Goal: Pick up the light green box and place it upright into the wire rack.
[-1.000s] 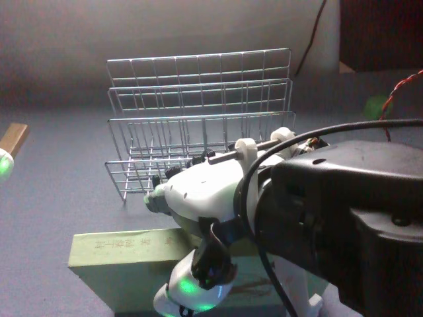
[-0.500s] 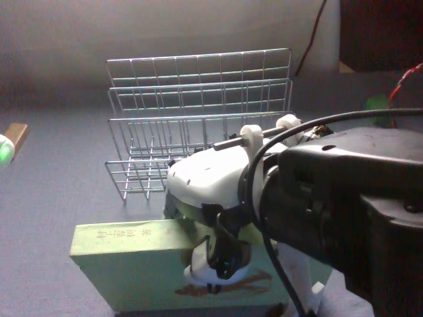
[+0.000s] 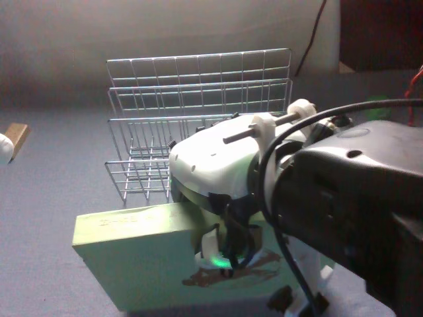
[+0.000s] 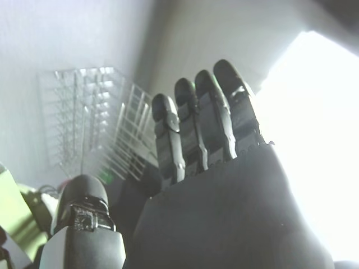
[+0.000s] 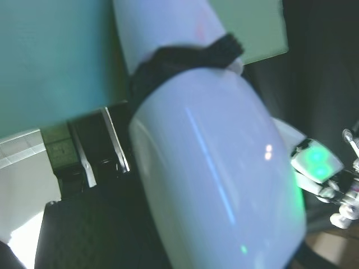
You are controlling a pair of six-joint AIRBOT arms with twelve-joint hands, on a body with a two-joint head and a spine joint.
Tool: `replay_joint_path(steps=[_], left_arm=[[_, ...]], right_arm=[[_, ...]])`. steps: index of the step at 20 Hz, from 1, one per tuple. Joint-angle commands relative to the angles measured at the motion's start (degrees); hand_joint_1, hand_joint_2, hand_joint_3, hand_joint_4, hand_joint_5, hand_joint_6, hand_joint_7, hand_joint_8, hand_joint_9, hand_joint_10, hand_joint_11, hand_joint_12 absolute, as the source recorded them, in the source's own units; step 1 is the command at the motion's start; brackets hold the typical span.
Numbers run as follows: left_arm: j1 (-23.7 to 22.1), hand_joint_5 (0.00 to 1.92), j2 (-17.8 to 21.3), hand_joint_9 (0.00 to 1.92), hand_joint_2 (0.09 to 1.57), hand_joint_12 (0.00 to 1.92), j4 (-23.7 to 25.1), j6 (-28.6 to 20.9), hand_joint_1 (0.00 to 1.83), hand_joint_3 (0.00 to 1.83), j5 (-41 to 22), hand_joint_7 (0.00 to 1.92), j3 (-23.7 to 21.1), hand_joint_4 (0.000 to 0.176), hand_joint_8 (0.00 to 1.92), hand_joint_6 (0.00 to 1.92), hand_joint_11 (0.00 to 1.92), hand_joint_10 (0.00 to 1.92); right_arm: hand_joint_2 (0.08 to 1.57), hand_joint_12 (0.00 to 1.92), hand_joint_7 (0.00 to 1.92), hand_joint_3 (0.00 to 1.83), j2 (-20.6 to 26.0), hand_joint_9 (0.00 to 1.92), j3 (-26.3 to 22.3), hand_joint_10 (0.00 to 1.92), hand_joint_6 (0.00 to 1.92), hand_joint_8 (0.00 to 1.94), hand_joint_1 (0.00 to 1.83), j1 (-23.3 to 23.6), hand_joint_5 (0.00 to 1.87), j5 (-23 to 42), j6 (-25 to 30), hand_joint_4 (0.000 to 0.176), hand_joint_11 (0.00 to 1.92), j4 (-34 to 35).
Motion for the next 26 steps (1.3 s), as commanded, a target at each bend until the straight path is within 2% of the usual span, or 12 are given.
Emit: replay_joint_path(steps=[1,2,6,7,10,11,12,14,19,26], left_arm=[[-0.8,0.37,0.3,0.23,1.15,0.66,3.9,0.1,0.04,0.00,-3.4,0.30,-0.3,0.015,0.00,0.00,0.00,0.00],[-0.8,0.34,0.3,0.23,1.16,0.67,3.9,0.1,0.03,0.00,-3.3,0.29,-0.3,0.024,0.00,0.00,0.00,0.00],[-0.8,0.35,0.3,0.24,1.16,0.66,3.9,0.2,0.03,0.00,-3.3,0.31,-0.3,0.025,0.00,0.01,0.00,0.00],[-0.8,0.36,0.3,0.24,1.15,0.65,3.9,0.2,0.03,0.00,-3.0,0.30,-0.3,0.025,0.00,0.01,0.00,0.00],[-0.8,0.35,0.3,0.22,1.16,0.63,3.9,0.2,0.03,0.00,-2.8,0.28,-0.4,0.026,0.00,0.00,0.00,0.00],[-0.9,0.35,0.3,0.22,1.16,0.63,3.9,0.2,0.03,0.00,-2.7,0.28,-0.4,0.026,0.00,0.00,0.00,0.00],[-1.0,0.35,0.3,0.21,1.16,0.62,3.9,0.0,0.03,0.00,-2.3,0.28,-0.4,0.026,0.00,0.00,0.00,0.00],[-1.0,0.35,0.3,0.20,1.16,0.60,3.9,0.0,0.03,0.00,-2.1,0.28,-0.4,0.026,0.00,0.00,0.00,0.00],[-1.5,0.37,0.3,0.22,1.16,0.67,3.9,0.0,0.03,0.00,-0.2,0.29,-0.4,0.025,0.00,0.01,0.00,0.00],[-2.5,0.28,1.4,0.15,1.19,0.50,4.7,0.0,0.00,0.00,1.2,0.22,-0.5,0.034,0.00,0.00,0.00,0.00]], right_arm=[[1.11,1.32,1.03,0.00,0.4,0.96,-1.0,0.97,0.80,1.13,1.25,1.0,0.98,-0.4,0.9,0.000,0.85,-6.0],[1.13,1.33,1.01,0.00,0.9,0.94,-1.7,0.98,0.89,1.16,1.25,1.1,0.93,-0.1,1.4,0.000,0.85,-7.9],[1.13,1.32,0.99,0.00,4.0,0.92,-6.0,0.98,0.91,1.18,1.24,1.6,0.92,2.2,3.7,0.000,0.84,-19.3],[1.13,1.30,0.97,0.00,4.6,0.92,-6.9,0.96,0.84,1.18,1.23,1.7,0.98,3.5,4.0,0.000,0.84,-22.2],[1.12,1.29,1.00,0.00,5.5,0.94,-8.3,0.93,0.84,1.15,1.24,2.8,0.97,6.2,3.6,0.000,0.85,-26.7],[1.13,1.27,0.96,0.01,5.5,0.88,-8.3,1.25,0.90,1.13,1.34,3.3,0.90,6.5,3.2,0.000,0.84,-26.7],[1.14,1.28,0.94,0.00,5.6,0.86,-8.3,1.32,0.92,1.14,1.36,4.1,0.88,6.5,2.7,0.000,0.84,-26.7],[1.14,1.28,0.93,0.00,6.0,0.86,-8.2,1.34,0.93,1.14,1.37,6.5,0.88,5.5,1.9,0.000,0.84,-26.0],[1.14,1.28,0.94,0.00,6.0,0.87,-6.2,1.33,0.90,1.12,1.37,13.6,0.91,1.6,-1.6,0.000,0.84,-16.9],[1.14,1.28,0.93,0.00,3.1,0.86,1.3,1.33,0.90,1.12,1.37,15.6,0.92,-2.5,-4.9,0.000,0.83,-13.9]])
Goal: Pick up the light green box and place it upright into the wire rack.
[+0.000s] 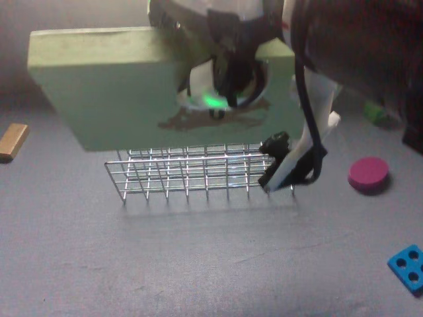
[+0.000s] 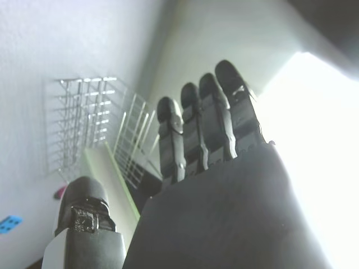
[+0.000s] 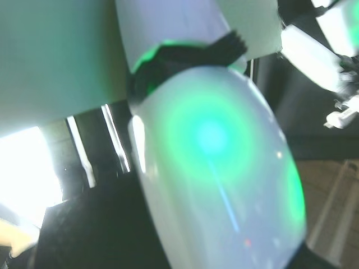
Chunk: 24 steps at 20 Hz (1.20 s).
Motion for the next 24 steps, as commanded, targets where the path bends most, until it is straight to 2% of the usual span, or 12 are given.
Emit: replay_joint_path(steps=[1,5,8,10,12,14,15,17,18,20,24], left_arm=[[-0.7,0.28,0.1,0.16,1.19,0.50,4.2,0.0,0.00,0.00,-3.0,0.22,-0.3,0.034,0.00,0.00,0.00,0.00],[-0.7,0.32,0.1,0.20,1.18,0.63,4.2,0.0,0.00,0.00,-2.5,0.26,-0.2,0.032,0.01,0.01,0.00,0.01],[-0.7,0.28,0.1,0.13,1.17,0.45,4.2,0.0,0.00,0.00,-2.5,0.20,-0.3,0.034,0.00,0.00,0.00,0.00],[-0.9,0.29,0.3,0.16,1.17,0.49,4.2,0.0,0.00,0.00,-2.5,0.22,-0.4,0.033,0.01,0.00,0.00,0.01],[-1.1,0.29,0.5,0.21,1.17,0.61,4.2,0.0,0.00,0.00,-2.5,0.26,-0.4,0.033,0.01,0.00,0.00,0.01],[-1.2,0.29,0.6,0.22,1.17,0.63,4.2,0.0,0.00,0.00,-2.5,0.26,-0.4,0.033,0.01,0.00,0.00,0.01],[-1.2,0.29,0.6,0.20,1.17,0.60,4.2,3.1,0.00,0.00,-2.2,0.24,-0.5,0.033,0.00,0.00,0.00,0.01],[-1.2,0.29,0.7,0.20,1.17,0.60,4.2,3.1,0.00,0.00,-2.1,0.24,-0.5,0.033,0.00,0.00,0.00,0.01],[-1.3,0.27,0.7,0.16,1.17,0.53,4.2,3.1,0.00,0.00,-2.1,0.21,-0.5,0.034,0.00,0.00,0.00,0.00],[-1.4,0.26,0.7,0.15,1.18,0.50,4.2,3.1,0.00,0.00,-2.1,0.19,-0.5,0.035,0.00,0.00,0.00,0.00],[-1.5,0.27,0.7,0.16,1.17,0.49,4.2,3.4,0.00,0.00,-2.1,0.21,-0.5,0.034,0.01,0.01,0.00,0.01]], right_arm=[[1.14,1.28,0.94,0.00,-0.4,0.86,0.5,1.33,0.90,1.12,1.37,1.1,0.92,-1.5,-0.6,0.000,0.83,-4.2],[1.14,1.28,0.93,0.00,-1.6,0.87,3.1,1.32,0.94,1.13,1.37,0.9,0.89,-1.9,-0.5,0.000,0.81,-3.5],[1.14,1.29,0.92,0.00,-2.7,0.87,5.0,1.31,0.96,1.15,1.37,0.6,0.89,-2.4,-0.4,0.000,0.82,-3.1],[1.14,1.29,0.91,0.00,-3.7,0.87,6.3,1.32,0.91,1.16,1.37,0.3,0.92,-2.8,-0.3,0.000,0.82,-3.1],[1.15,1.31,0.91,0.00,-4.5,0.85,7.3,1.35,0.96,1.18,1.36,-0.1,0.86,-3.5,-0.4,0.000,0.82,-3.1],[1.15,1.31,0.91,0.00,-5.3,0.85,8.3,1.35,0.98,1.18,1.36,-0.5,0.85,-3.9,-0.7,0.000,0.81,-3.1],[1.15,1.31,0.91,0.00,-5.9,0.85,9.3,1.35,0.97,1.17,1.36,-1.0,0.87,-4.2,-0.4,0.000,0.81,-3.1],[1.15,1.31,0.91,0.00,-6.3,0.85,9.9,1.35,0.97,1.17,1.36,-1.5,0.87,-4.9,-0.3,0.000,0.81,-3.1],[1.15,1.31,0.91,0.00,-6.5,0.86,10.1,1.35,0.97,1.17,1.36,-1.9,0.86,-5.3,-0.6,0.000,0.81,-3.1],[1.15,1.32,0.89,0.00,-6.7,0.87,10.3,1.35,0.98,1.17,1.36,-2.6,0.85,-5.4,-0.5,0.000,0.82,-3.0],[1.15,1.32,0.90,0.00,-7.3,0.87,11.3,1.35,0.99,1.17,1.36,-3.7,0.85,-6.0,-0.2,0.000,0.82,-3.0]])
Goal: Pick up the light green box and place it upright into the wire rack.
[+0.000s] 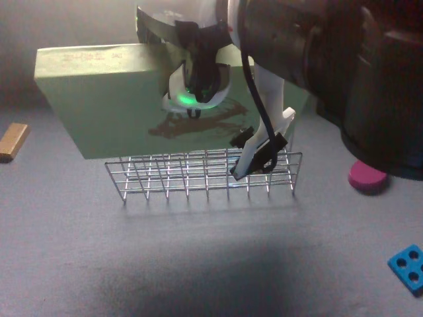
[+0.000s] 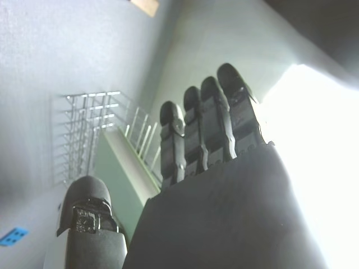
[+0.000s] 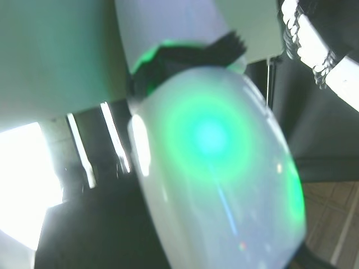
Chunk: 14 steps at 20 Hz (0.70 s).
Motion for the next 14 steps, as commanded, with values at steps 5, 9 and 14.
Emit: replay_joint_path(steps=[5,9,14], left_arm=[[-0.7,0.31,0.3,0.21,1.17,0.60,4.0,0.2,0.01,0.00,-3.6,0.27,-0.3,0.032,0.00,0.00,0.00,0.01],[-0.7,0.30,0.3,0.22,1.18,0.64,4.0,0.2,0.01,0.00,-3.6,0.25,-0.3,0.032,0.00,0.00,0.00,0.00],[-0.7,0.22,0.3,0.14,1.17,0.46,4.0,0.2,0.00,0.00,-3.5,0.17,-0.2,0.037,0.00,0.00,0.00,0.01]], right_arm=[[1.15,1.34,0.91,0.00,-1.3,0.86,2.6,1.36,0.98,1.16,1.36,0.0,0.85,-2.6,-0.5,0.000,0.81,-1.9],[1.16,1.32,0.88,0.00,-2.2,0.86,4.6,1.36,1.04,1.20,1.36,-0.1,0.81,-2.8,-1.8,0.000,0.81,1.9],[1.14,1.28,0.98,0.00,-2.6,0.93,5.9,1.01,0.99,1.18,1.23,-0.4,0.88,-3.3,-3.4,0.000,0.85,3.0]])
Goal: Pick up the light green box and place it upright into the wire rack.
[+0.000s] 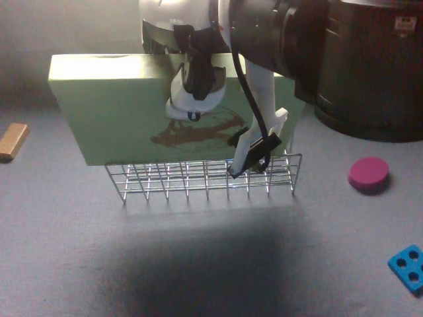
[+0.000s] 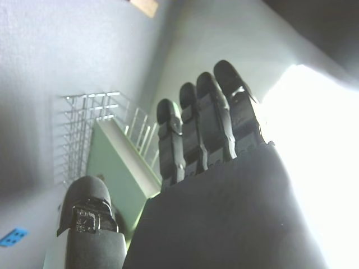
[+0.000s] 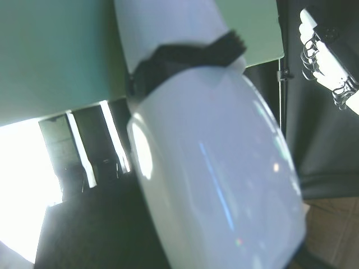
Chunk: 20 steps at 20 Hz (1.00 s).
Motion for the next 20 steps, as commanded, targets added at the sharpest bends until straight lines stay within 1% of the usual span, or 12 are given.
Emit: replay_joint_path(steps=[1,2,3,4,5,7,9,14,15,16,17,20], left_arm=[[-0.7,0.23,0.3,0.15,1.17,0.50,4.0,0.2,0.00,0.00,-3.5,0.18,-0.3,0.037,0.00,0.00,0.00,0.01],[-0.7,0.26,0.3,0.19,1.17,0.57,4.0,0.2,0.00,0.00,-3.4,0.22,-0.3,0.035,0.01,0.01,0.00,0.02],[-0.7,0.29,0.3,0.21,1.18,0.60,4.0,0.2,0.00,0.00,-3.4,0.24,-0.3,0.034,0.01,0.01,0.00,0.01],[-0.7,0.29,0.3,0.21,1.18,0.60,4.0,0.2,0.00,0.00,-3.4,0.24,-0.3,0.034,0.01,0.01,0.00,0.01],[-0.7,0.29,0.3,0.19,1.18,0.57,4.0,0.2,0.00,0.00,-3.4,0.24,-0.3,0.034,0.01,0.01,0.00,0.00],[-0.7,0.29,0.3,0.17,1.19,0.53,4.0,0.2,0.00,0.00,-3.3,0.23,-0.2,0.034,0.00,0.00,0.00,0.00],[-0.7,0.27,0.3,0.13,1.19,0.43,4.0,0.2,0.00,0.00,-3.2,0.20,-0.2,0.035,0.00,0.00,0.00,0.00],[-0.8,0.19,0.3,0.07,1.20,0.29,4.0,0.2,0.00,0.00,-2.9,0.15,-0.3,0.039,0.00,0.00,0.00,0.00],[-1.1,0.15,0.3,0.04,1.20,0.19,4.0,0.2,0.00,0.00,-2.7,0.11,-0.3,0.040,0.00,0.00,0.00,0.00],[-1.3,0.15,0.2,0.04,1.20,0.19,4.0,0.2,0.00,0.00,-2.5,0.11,-0.3,0.040,0.00,0.00,0.00,0.00],[-1.3,0.14,0.3,0.03,1.20,0.13,4.0,0.1,0.00,0.00,-2.3,0.10,-0.3,0.043,0.00,0.00,0.00,0.00],[-1.4,0.14,0.3,0.03,1.20,0.13,4.0,-0.2,0.00,0.00,-2.2,0.10,-0.4,0.045,0.00,0.00,0.00,0.00]], right_arm=[[1.14,1.28,0.98,0.00,-0.1,0.93,0.4,1.01,0.99,1.18,1.23,0.3,0.88,-1.8,0.0,0.000,0.85,-3.8],[1.14,1.28,0.99,0.00,-0.1,0.93,0.8,1.00,0.99,1.17,1.23,0.3,0.88,-2.0,-0.1,0.000,0.85,-3.7],[1.15,1.29,0.92,0.00,-0.1,0.89,1.4,1.26,1.00,1.17,1.34,0.4,0.84,-2.1,-0.2,0.000,0.82,-3.2],[1.15,1.29,0.92,0.00,-0.1,0.89,1.8,1.26,1.00,1.17,1.34,0.4,0.84,-2.2,-0.2,0.000,0.82,-2.7],[1.16,1.30,0.89,0.00,-0.2,0.87,2.4,1.33,1.02,1.19,1.36,0.5,0.83,-2.3,-0.7,0.000,0.82,-1.2],[1.16,1.31,0.88,0.00,-0.2,0.87,3.1,1.34,1.01,1.19,1.36,0.6,0.84,-2.5,-1.6,0.000,0.82,0.4],[1.15,1.32,0.87,0.00,-0.2,0.87,3.4,1.34,1.02,1.19,1.36,0.7,0.85,-2.6,-2.5,0.000,0.83,1.0],[1.17,1.30,0.86,0.00,-1.0,0.85,5.5,1.36,1.05,1.25,1.36,0.1,0.79,-4.0,-5.3,0.000,0.81,2.7],[1.16,1.29,0.86,0.00,-1.2,0.86,5.7,1.35,1.01,1.23,1.36,-0.2,0.83,-4.1,-5.8,0.000,0.81,2.7],[1.16,1.29,0.86,0.00,-1.4,0.86,5.8,1.35,1.01,1.23,1.36,-0.5,0.83,-4.2,-5.9,0.000,0.81,2.7],[1.16,1.29,0.87,0.00,-1.6,0.85,6.0,1.36,1.01,1.23,1.36,-0.7,0.83,-4.3,-5.9,0.000,0.82,2.7],[1.16,1.29,0.87,0.00,-2.1,0.85,6.8,1.36,1.01,1.23,1.36,-1.4,0.83,-5.0,-6.3,0.000,0.82,2.9]])
